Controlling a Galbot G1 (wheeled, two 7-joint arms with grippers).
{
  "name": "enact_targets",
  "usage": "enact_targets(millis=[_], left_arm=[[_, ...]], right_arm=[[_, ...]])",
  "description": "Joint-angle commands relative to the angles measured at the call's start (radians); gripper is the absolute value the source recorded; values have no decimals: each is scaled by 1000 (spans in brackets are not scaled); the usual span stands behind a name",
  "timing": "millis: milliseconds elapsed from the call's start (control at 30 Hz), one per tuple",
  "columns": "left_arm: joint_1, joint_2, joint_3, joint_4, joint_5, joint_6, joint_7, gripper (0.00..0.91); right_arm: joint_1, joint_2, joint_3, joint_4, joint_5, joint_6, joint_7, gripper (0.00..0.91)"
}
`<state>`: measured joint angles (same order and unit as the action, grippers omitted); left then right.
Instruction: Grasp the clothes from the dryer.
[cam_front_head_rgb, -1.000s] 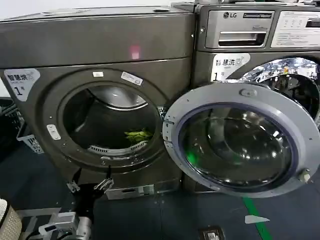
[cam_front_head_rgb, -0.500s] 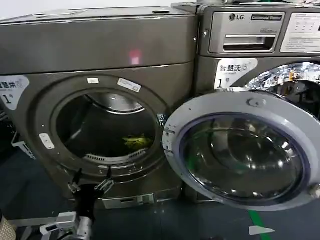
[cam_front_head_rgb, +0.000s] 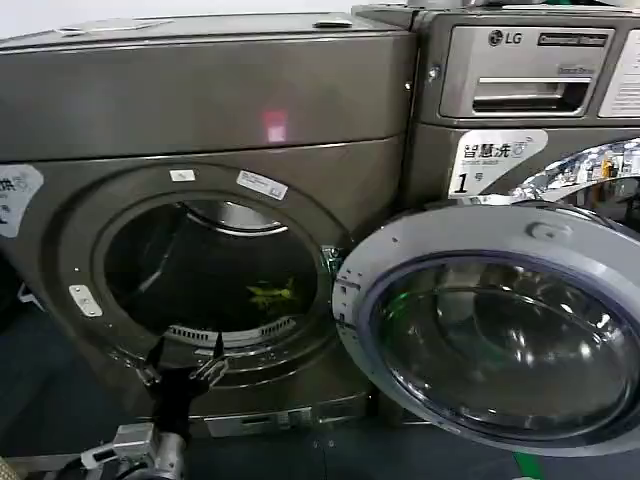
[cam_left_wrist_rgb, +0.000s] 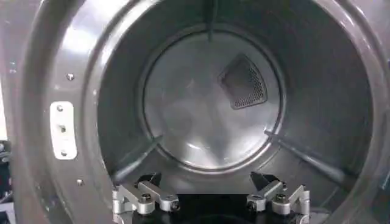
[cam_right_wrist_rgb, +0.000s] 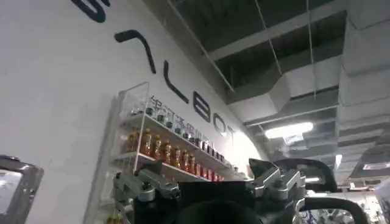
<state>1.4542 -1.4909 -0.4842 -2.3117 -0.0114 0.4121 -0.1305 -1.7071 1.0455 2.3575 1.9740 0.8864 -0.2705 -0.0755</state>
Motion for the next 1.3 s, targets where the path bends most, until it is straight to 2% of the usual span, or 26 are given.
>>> enact_targets(millis=[33, 167, 333, 567, 867, 1067, 1133, 1300], left_arm=[[-3, 0, 1, 4, -1, -3, 3, 907], [-48, -1, 2, 49, -1, -35, 8, 907], [-226, 9, -2, 173, -38, -65, 3, 907], [-495, 18, 15, 483, -37, -81, 4, 907], [-793, 13, 32, 876, -27, -120, 24, 907], [-974, 61, 89, 1103, 13, -88, 170, 907], [-1030, 85, 112, 1173, 20, -61, 272, 907], [-1185, 118, 180, 1379, 62, -86, 414, 907]], right_arm=[[-3, 0, 5, 1, 0, 2, 2, 907], [-8, -2, 11, -1, -1, -1, 3, 907], [-16, 3, 15, 16, -2, -2, 3, 907], [-32, 5, 37, 40, -32, -18, -32, 907], [-29, 6, 33, 38, -31, -17, -31, 907], [-24, 5, 22, 35, -29, -12, -23, 907], [-20, 5, 19, 33, -29, -11, -22, 907], [-12, 3, 11, 30, -29, -10, -22, 907]])
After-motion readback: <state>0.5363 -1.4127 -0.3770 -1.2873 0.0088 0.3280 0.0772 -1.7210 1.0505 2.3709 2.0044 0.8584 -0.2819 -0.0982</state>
